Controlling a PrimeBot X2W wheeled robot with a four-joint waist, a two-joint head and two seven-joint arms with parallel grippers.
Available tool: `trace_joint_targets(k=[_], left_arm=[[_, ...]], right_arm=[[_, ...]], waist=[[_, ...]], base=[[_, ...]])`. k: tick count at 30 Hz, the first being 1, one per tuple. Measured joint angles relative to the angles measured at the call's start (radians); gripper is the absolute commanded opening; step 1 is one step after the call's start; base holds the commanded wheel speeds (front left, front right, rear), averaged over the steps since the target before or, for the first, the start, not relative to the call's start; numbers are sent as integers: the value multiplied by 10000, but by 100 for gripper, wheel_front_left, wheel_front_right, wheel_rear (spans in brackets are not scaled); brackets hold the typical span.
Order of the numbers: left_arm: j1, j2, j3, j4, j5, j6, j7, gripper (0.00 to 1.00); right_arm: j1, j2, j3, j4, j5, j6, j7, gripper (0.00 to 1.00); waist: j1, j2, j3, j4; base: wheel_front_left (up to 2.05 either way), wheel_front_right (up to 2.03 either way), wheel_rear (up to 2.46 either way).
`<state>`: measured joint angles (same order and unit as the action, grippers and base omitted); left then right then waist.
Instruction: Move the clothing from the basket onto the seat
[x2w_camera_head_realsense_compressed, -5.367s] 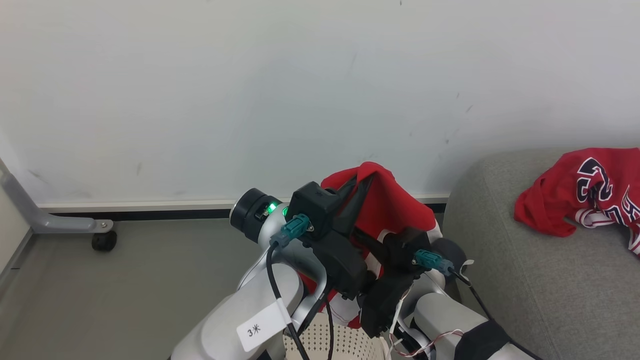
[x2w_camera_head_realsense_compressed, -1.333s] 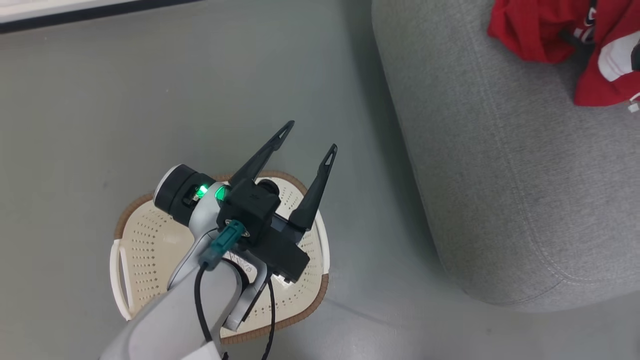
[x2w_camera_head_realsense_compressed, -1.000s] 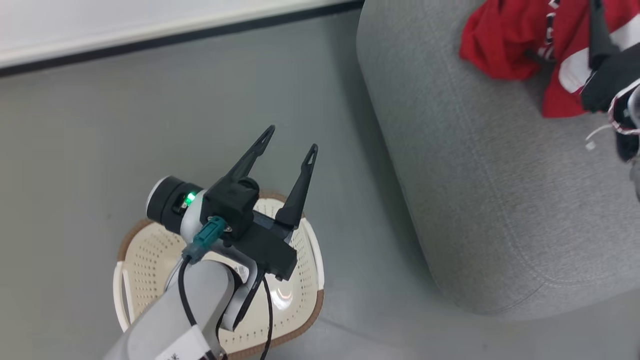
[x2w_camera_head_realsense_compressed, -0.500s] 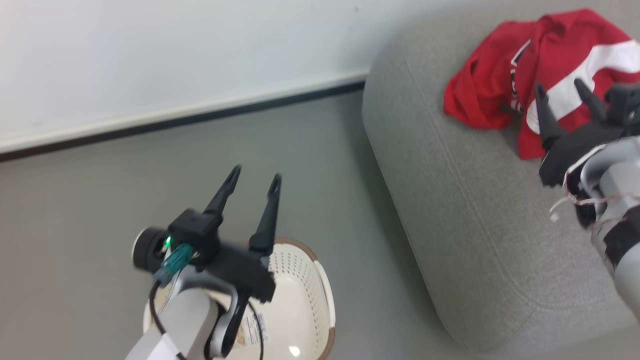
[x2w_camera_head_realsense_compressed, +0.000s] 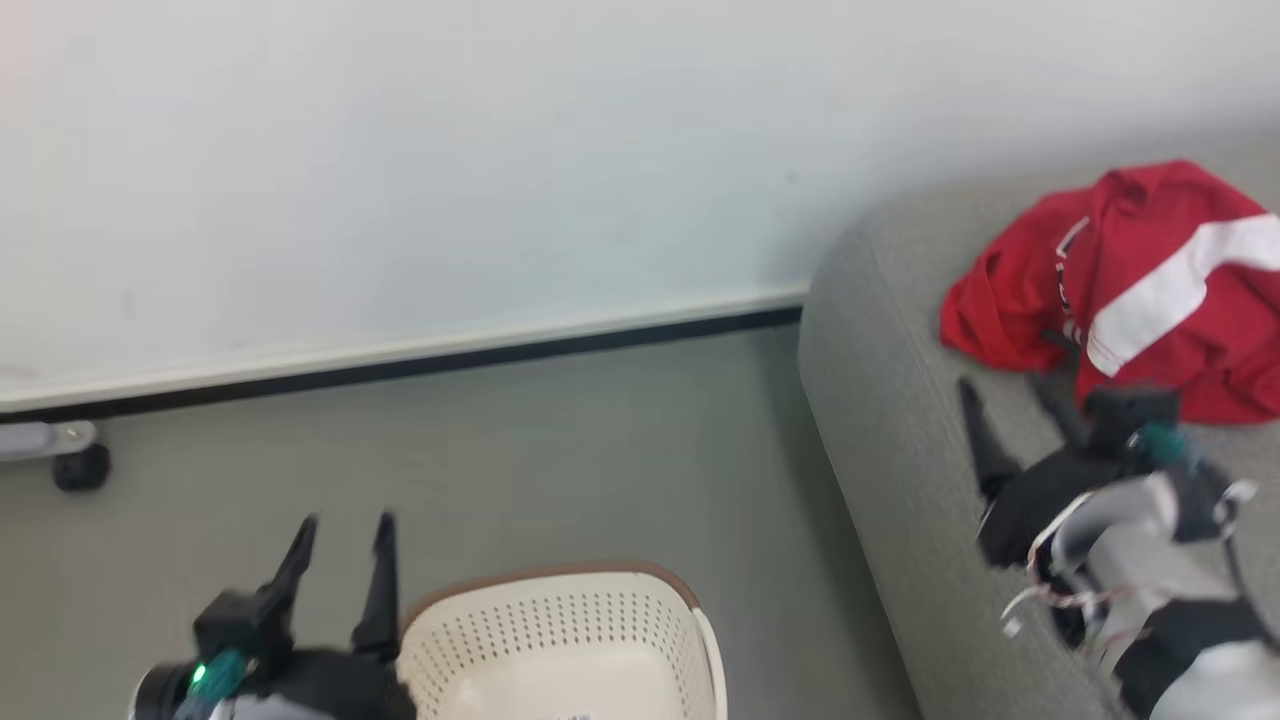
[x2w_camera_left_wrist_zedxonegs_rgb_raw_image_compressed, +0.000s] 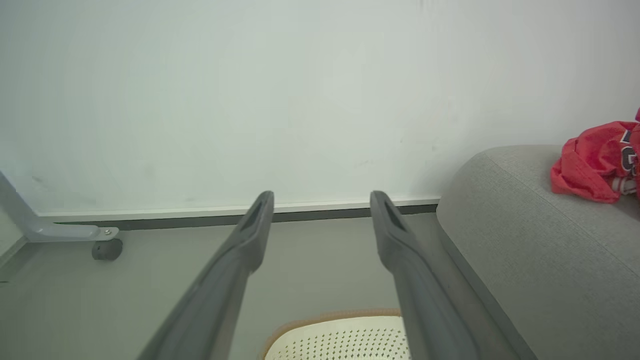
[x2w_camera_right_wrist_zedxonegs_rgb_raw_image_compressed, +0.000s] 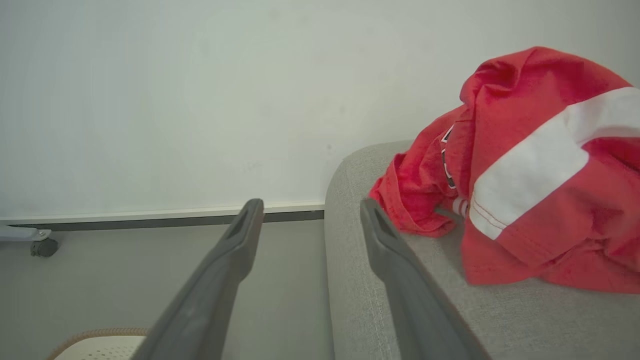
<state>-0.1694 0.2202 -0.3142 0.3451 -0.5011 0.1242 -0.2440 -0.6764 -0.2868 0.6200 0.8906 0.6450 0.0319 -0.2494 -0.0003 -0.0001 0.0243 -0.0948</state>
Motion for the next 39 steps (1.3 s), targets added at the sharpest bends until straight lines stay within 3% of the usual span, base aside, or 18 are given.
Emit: trace_joint_targets(k=[9, 18, 28, 39], left_arm=[[1498, 69, 926, -663, 261, 0, -52, 100], [2430, -35, 1597, -1156, 600, 2, -54, 100], [2974, -328, 1985, -1724, 972, 2, -56, 100], [3321, -489, 2268, -2056, 1273, 2, -56, 100]], right_arm=[[1822, 286, 86, -2063, -535, -1058, 0, 100], [3304, 196, -257, -3979, -988, -1471, -2, 100], [4996, 117, -1246, -5858, -1478, -1567, -4, 100], [6354, 416, -2713, -6888, -2355, -1567, -19, 100]], waist=[[1, -1, -756, 396], [2, -1, -913, 349], [3, 0, -931, 276], [3, 1, -980, 272]], base=[[0, 0, 0], [0, 0, 0], [0, 0, 0], [0, 0, 0]])
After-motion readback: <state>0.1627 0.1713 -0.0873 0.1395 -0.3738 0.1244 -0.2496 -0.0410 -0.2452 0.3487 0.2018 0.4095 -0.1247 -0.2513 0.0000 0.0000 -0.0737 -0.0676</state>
